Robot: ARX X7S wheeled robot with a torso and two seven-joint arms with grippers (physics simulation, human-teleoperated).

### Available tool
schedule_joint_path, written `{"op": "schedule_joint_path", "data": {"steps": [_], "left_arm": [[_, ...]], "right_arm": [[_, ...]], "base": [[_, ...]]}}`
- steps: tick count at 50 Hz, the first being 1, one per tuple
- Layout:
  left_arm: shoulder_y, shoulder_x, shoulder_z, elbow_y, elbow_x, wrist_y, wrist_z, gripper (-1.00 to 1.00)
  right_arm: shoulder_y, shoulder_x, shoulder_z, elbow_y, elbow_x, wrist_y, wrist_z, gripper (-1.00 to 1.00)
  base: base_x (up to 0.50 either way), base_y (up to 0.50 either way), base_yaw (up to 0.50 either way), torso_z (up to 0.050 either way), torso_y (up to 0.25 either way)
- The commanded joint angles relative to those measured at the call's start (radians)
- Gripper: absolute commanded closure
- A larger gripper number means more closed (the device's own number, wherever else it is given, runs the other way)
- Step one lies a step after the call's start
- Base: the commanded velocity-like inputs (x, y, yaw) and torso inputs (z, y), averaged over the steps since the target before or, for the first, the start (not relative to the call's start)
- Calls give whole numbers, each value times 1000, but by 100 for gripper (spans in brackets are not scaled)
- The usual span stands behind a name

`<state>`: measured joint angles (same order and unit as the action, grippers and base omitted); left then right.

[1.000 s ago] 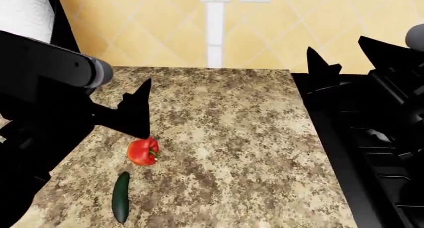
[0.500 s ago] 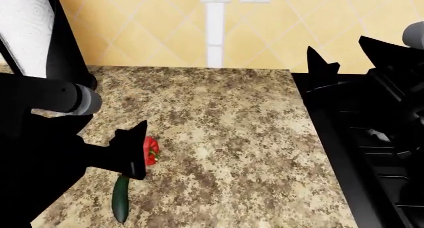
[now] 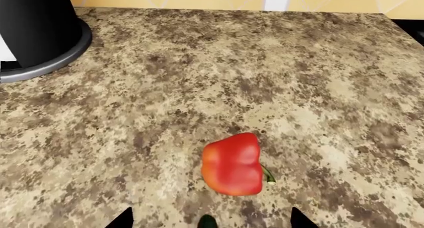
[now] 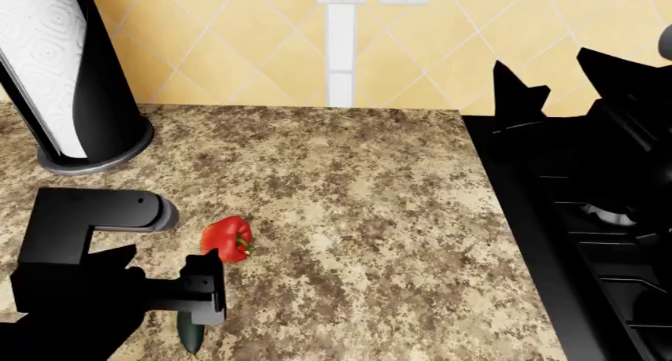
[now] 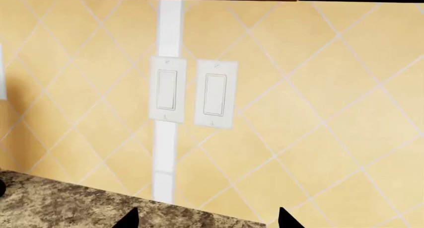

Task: Pick the pickle, bell pepper from the counter and place them in the cabinet. Then close the cabinet.

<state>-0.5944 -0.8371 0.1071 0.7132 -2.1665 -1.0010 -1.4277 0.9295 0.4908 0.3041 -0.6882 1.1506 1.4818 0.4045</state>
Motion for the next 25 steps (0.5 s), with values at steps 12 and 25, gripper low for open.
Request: {"op": "schedule_joint_path", "data": {"steps": [12,25], "left_arm": [[244,28,-5,27,131,4,48,-100],[353,57,-10,22,254,-47,164,-100]], "right_arm": [[-19,23,7,17,38,-40,27,-100],[-23,29,-1,23,60,-57,47,-100]], "base": [[0,0,0,0,0],[0,0,0,0,0]]}}
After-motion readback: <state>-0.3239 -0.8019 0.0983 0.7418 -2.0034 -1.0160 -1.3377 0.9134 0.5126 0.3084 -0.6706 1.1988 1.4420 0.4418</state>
